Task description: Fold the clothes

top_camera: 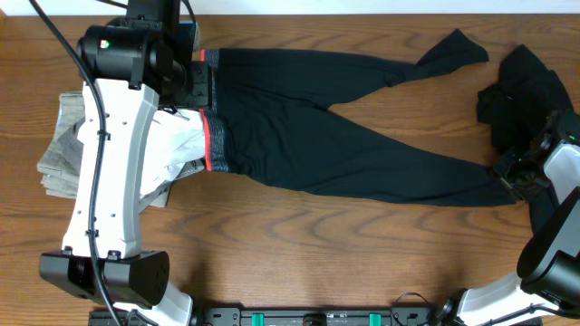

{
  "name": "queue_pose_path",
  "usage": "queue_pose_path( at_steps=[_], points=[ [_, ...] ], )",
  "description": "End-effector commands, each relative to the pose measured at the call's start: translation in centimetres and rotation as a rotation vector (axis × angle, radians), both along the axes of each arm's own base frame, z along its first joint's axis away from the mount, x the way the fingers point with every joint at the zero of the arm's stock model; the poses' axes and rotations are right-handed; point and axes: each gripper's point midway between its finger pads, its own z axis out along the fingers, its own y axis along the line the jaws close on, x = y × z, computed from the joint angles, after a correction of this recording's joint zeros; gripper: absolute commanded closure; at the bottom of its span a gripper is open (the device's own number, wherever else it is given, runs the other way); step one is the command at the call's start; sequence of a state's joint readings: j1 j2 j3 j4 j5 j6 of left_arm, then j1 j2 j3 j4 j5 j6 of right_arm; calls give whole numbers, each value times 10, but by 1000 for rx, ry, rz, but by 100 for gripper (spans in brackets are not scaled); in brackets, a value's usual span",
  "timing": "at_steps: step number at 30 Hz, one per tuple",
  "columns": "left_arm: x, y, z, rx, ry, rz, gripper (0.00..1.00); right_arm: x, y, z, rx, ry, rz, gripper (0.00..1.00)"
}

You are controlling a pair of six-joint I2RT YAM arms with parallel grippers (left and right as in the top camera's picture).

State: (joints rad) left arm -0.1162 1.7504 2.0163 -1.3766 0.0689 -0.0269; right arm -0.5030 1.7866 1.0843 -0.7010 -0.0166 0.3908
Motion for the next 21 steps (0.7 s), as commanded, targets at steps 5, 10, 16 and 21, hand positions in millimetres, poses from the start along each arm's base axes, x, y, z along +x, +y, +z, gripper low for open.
queue_pose_path(
  at_steps=[5, 10, 16, 21],
  points=[
    [-2, -1, 0, -3, 2, 2, 47, -2, -2, -9, 24, 23, -34, 64],
    [-2, -1, 0, -3, 2, 2, 47, -12, -2, -16, 23, 77, -37, 65],
    [-1, -1, 0, -4, -3, 2, 47, -10, 1, -14, 40, 64, -36, 99],
    [0, -1, 0, -4, -6, 2, 47, -18, 3, 6, 50, 50, -40, 99]
  ],
)
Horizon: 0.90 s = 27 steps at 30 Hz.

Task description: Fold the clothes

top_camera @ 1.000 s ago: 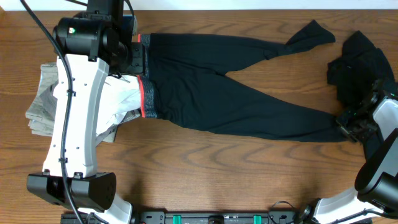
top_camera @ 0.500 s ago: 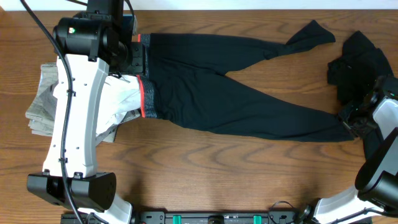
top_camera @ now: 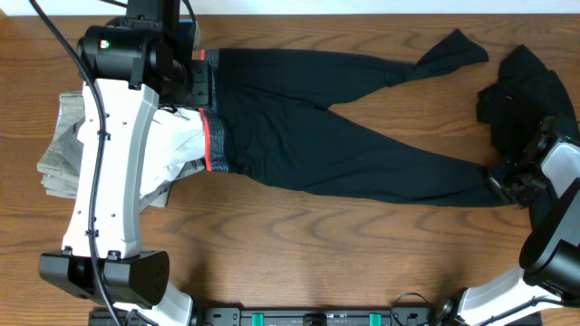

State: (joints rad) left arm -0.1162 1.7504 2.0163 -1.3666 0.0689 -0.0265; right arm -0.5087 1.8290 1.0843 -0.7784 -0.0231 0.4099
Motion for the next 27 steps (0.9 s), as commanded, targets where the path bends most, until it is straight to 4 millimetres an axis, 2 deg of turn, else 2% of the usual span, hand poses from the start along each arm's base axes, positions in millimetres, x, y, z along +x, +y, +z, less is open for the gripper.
queue_pose_path(
  at_steps=[1, 8, 12, 14, 17, 21, 24, 27],
  points=[
    [-2, -1, -1, -3, 3, 2, 47, -1, -7, 28, -22, -51, -12, 99],
    [-2, -1, 0, -3, 3, 2, 47, -36, -17, 69, -141, 10, -32, 99],
    [-1, -1, 0, -3, -1, 2, 46, -38, -18, 73, -156, 6, -51, 97],
    [0, -1, 0, -4, -4, 2, 47, -25, -17, 67, -138, -46, -60, 82],
    [0, -1, 0, -4, -4, 2, 47, -6, -12, 52, -90, -125, -61, 69],
    [0, -1, 0, -4, -4, 2, 46, 4, -16, 26, -78, -140, -109, 65],
    [0, -1, 0, -4, -4, 2, 47, 14, -11, 14, -30, -156, -102, 64],
    [0, -1, 0, -4, -4, 2, 47, 14, -9, 4, -8, -144, -108, 62]
  ],
)
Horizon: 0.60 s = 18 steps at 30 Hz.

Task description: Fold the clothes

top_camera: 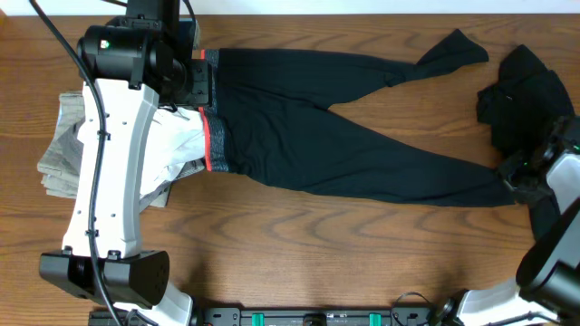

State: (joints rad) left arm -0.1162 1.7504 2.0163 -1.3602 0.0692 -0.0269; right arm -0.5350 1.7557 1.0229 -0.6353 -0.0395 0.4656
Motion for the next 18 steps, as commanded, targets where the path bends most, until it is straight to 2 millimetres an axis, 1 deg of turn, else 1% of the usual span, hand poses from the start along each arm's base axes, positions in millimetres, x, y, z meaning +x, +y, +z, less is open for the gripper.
queue_pose_path(
  at_steps=[1, 4, 7, 9, 10, 11, 13, 17, 18],
  points=[
    [-2, 0, 0, -3, 3, 2, 47, -1, 6, -10, 53, 4, -26, 61],
    [-2, 0, 0, -3, 3, 2, 47, -3, 7, -16, 59, 21, -26, 58],
    [-2, -1, -1, -3, 3, 2, 47, -8, 3, -24, 45, 52, -43, 55],
    [-2, -1, -1, -3, 3, 2, 46, -9, 2, -29, 42, 68, -49, 55],
    [-2, -1, -1, -3, 3, 2, 46, -10, 3, -33, 46, 74, -49, 57],
    [-2, 0, -1, -3, 4, 2, 47, -10, 3, -35, 49, 79, -51, 59],
    [-3, 0, -1, -2, 7, 2, 46, -10, 2, -37, 46, 83, -52, 68],
    [-3, 0, -1, -2, 10, 2, 47, -12, -1, -31, 45, 75, -62, 94],
    [-3, 0, -1, -2, 9, 2, 47, -13, -1, -28, 46, 73, -64, 98]
  ],
)
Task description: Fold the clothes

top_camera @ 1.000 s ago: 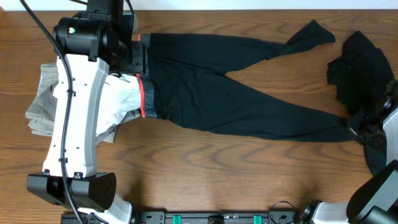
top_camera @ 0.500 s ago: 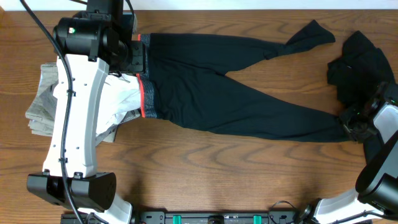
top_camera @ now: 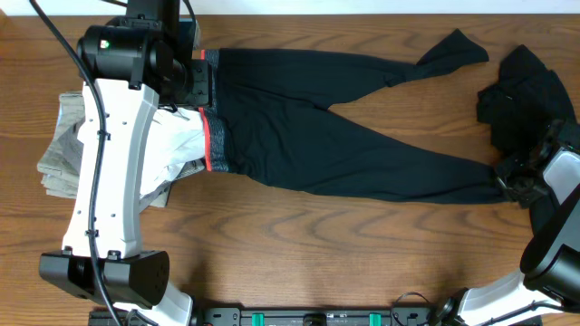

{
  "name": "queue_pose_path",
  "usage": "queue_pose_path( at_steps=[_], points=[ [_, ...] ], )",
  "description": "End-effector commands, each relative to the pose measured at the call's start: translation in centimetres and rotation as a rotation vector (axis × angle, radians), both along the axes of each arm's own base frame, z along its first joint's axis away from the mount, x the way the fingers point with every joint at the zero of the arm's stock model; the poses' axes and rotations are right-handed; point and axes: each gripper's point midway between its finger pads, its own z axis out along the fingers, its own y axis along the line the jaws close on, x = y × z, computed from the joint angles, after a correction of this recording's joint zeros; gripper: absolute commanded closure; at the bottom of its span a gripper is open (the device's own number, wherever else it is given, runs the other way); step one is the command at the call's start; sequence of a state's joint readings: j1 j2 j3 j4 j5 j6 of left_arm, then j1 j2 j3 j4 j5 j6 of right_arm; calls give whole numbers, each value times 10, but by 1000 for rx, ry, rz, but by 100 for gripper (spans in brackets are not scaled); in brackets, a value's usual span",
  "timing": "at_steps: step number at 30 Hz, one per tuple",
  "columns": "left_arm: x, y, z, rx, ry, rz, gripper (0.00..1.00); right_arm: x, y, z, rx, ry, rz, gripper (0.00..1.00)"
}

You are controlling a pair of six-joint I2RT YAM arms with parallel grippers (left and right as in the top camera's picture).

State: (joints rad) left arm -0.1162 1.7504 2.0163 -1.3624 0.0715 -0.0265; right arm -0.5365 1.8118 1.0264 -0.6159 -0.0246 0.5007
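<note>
Black leggings lie flat across the table, their red-and-grey waistband at the left and both legs running right. My left gripper rests on the waistband's middle; its fingers are hidden under the wrist. The near leg's cuff ends at my right gripper, which looks closed on it. The far leg's cuff lies loose at the back right.
A crumpled black garment lies at the back right, just behind the right arm. A stack of grey clothes and a white garment sit under and beside the left arm at the left.
My right gripper has shifted a little to the left, and the near leg's cuff came with it. The left arm and the waistband have not moved.
The leggings lay spread with my left gripper on the waistband throughout. My right gripper was at the near cuff, then slightly further left, then back to the right, and now left again. The cuff's end followed it each time.
</note>
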Motion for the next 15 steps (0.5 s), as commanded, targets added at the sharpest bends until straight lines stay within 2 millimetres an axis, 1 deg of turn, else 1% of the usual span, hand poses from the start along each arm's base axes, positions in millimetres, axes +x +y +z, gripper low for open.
queue_pose_path(
  at_steps=[1, 3, 6, 8, 9, 12, 15],
  points=[
    [-3, 0, -1, 0, 7, 3, 46, -13, 0, -7, 34, 36, -30, 99],
    [-3, 0, -1, 0, 6, 3, 46, -15, -2, 4, 23, 21, -30, 99],
    [-3, 0, -1, 0, 6, 3, 46, -20, -4, 26, 5, -5, -36, 99],
    [-2, 0, -1, 0, 5, 3, 46, -25, -4, 42, -13, -20, -31, 99],
    [-2, 0, -1, 0, 4, 3, 46, -30, -6, 50, -36, -12, -33, 99],
    [-2, 0, -1, -1, 4, 3, 46, -47, -10, 63, -96, 36, -48, 99],
    [-2, 0, -1, 0, 4, 3, 46, -60, -9, 67, -108, 78, -52, 99]
  ],
)
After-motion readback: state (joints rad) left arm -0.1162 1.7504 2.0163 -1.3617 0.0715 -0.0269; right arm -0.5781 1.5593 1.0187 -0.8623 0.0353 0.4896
